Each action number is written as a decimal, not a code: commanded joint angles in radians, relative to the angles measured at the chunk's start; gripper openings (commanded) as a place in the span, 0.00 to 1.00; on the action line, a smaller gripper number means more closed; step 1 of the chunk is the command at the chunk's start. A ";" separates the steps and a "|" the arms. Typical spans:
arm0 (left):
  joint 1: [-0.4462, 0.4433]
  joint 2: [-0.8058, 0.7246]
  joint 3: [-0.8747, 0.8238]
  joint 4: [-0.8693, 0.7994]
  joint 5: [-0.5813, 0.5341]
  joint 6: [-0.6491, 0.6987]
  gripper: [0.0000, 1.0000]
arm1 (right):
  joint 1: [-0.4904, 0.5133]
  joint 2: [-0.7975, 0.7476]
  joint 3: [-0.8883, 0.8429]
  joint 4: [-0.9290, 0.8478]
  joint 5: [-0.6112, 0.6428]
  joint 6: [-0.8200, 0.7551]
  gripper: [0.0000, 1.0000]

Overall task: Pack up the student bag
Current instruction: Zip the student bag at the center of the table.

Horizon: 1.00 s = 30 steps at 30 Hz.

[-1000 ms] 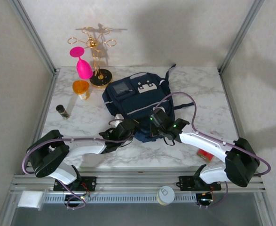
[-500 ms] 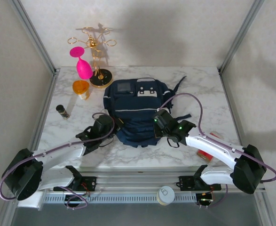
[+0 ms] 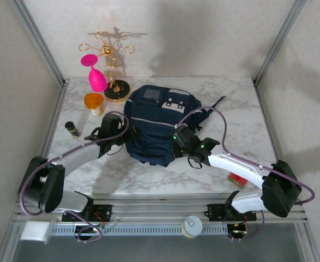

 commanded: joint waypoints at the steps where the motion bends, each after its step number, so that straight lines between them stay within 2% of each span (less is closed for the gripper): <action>1: 0.016 0.084 0.116 0.075 0.010 0.081 0.04 | 0.036 0.022 0.010 0.028 -0.059 -0.020 0.00; 5: 0.042 0.190 0.253 0.003 -0.019 0.133 0.14 | 0.047 0.095 0.078 0.033 -0.048 -0.004 0.00; 7: 0.062 0.195 0.269 -0.018 -0.018 0.140 0.28 | 0.046 0.107 0.089 0.041 -0.026 0.008 0.00; 10: 0.073 0.121 0.198 -0.019 -0.008 0.100 0.47 | 0.037 0.113 0.100 0.035 0.001 0.034 0.00; 13: 0.049 -0.002 0.084 -0.034 -0.016 -0.017 0.61 | 0.033 0.102 0.095 0.034 0.013 0.041 0.00; 16: -0.042 -0.134 -0.031 0.009 -0.042 -0.195 0.72 | 0.033 0.084 0.074 0.063 -0.011 0.025 0.00; 19: -0.161 -0.216 -0.113 0.100 -0.121 -0.381 0.73 | 0.033 0.088 0.071 0.063 -0.014 0.024 0.00; 23: -0.303 -0.189 -0.132 0.262 -0.191 -0.587 0.69 | 0.033 0.093 0.054 0.078 -0.005 0.025 0.00; 27: -0.340 -0.078 -0.114 0.355 -0.217 -0.713 0.61 | 0.033 0.089 0.055 0.071 0.012 0.041 0.00; 30: -0.346 0.004 -0.094 0.407 -0.224 -0.758 0.56 | 0.033 0.084 0.054 0.073 0.020 0.040 0.00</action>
